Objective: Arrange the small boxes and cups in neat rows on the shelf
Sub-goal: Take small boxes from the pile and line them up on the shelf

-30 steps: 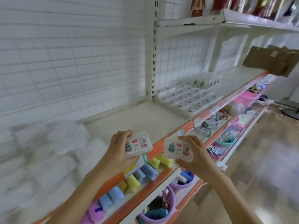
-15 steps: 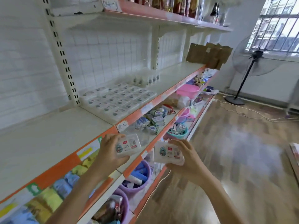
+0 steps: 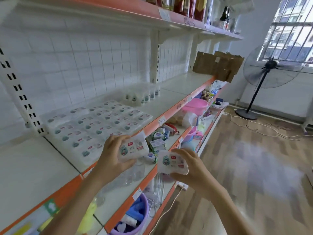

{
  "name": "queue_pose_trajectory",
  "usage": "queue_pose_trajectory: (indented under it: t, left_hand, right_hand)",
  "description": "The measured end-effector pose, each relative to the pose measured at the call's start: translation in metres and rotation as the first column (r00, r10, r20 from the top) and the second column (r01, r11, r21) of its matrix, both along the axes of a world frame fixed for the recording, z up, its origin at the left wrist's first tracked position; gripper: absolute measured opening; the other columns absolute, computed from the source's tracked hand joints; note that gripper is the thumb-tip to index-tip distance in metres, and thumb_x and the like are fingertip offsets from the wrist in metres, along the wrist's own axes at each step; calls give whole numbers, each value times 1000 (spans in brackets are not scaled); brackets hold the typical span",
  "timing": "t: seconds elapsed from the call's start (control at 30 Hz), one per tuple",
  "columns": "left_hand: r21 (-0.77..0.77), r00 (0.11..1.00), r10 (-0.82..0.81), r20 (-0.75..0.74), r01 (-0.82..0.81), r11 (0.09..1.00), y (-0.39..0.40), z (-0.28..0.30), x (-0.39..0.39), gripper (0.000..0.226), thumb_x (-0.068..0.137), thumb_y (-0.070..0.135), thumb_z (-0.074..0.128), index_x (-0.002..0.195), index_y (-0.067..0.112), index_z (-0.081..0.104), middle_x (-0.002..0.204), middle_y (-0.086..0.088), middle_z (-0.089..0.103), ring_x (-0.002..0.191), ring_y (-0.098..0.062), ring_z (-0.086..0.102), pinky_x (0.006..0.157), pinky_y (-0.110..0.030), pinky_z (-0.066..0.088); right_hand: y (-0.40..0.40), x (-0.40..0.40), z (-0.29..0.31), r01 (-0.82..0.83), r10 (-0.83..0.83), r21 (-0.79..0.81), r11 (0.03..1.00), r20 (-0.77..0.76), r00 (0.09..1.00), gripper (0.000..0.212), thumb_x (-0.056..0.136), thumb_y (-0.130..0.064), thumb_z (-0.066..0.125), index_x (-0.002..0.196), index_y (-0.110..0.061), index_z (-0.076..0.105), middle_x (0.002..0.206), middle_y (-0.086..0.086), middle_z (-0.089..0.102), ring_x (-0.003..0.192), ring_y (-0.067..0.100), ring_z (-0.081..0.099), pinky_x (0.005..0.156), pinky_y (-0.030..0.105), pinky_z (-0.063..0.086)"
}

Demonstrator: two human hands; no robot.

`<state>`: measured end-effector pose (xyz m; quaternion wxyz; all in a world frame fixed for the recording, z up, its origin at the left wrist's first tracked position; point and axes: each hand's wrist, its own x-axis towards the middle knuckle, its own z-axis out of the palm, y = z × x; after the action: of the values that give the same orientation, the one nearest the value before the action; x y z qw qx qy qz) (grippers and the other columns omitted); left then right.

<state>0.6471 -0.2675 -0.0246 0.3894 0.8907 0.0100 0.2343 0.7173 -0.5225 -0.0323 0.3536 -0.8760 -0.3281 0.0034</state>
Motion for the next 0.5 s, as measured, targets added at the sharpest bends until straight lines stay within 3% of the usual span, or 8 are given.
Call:
queue_pose_trajectory:
  t: [0.1, 0.23, 0.3, 0.5]
  left_hand:
    - [2, 1000, 25, -6, -25, 1000, 19, 7, 36, 63, 59, 46, 69, 114, 43, 38, 112, 23, 34, 114, -7, 40, 84, -5, 33]
    - [62, 993, 117, 0, -116, 991, 46, 19, 70, 74, 58, 62, 56, 124, 33, 41, 116, 14, 36, 115, 0, 36, 95, -7, 27]
    - [112, 988, 151, 2, -151, 982, 60, 25, 83, 82, 58, 64, 53, 129, 24, 43, 119, 12, 36, 118, -2, 35, 99, -14, 26]
    - [264, 959, 276, -65, -250, 932, 109, 39, 115, 87, 60, 73, 46, 133, 27, 38, 122, 19, 31, 113, 7, 22, 93, -15, 20]
  right_hand:
    - [25, 53, 11, -64, 64, -22, 998, 9, 998, 68, 74, -31, 74, 133, -32, 40, 126, -16, 36, 114, 5, 36, 96, 18, 37]
    - [62, 114, 27, -144, 146, -31, 989, 78, 986, 68, 75, -31, 74, 133, -33, 39, 121, -18, 35, 107, 1, 35, 80, -2, 30]
    - [82, 137, 34, -186, 187, -23, 982, 94, 978, 69, 74, -30, 74, 134, -31, 40, 120, -16, 36, 106, 1, 34, 77, -4, 29]
    - [147, 207, 50, -347, 342, 11, 938, 130, 931, 71, 72, -33, 76, 134, -27, 42, 122, -12, 38, 115, 10, 39, 94, 19, 34]
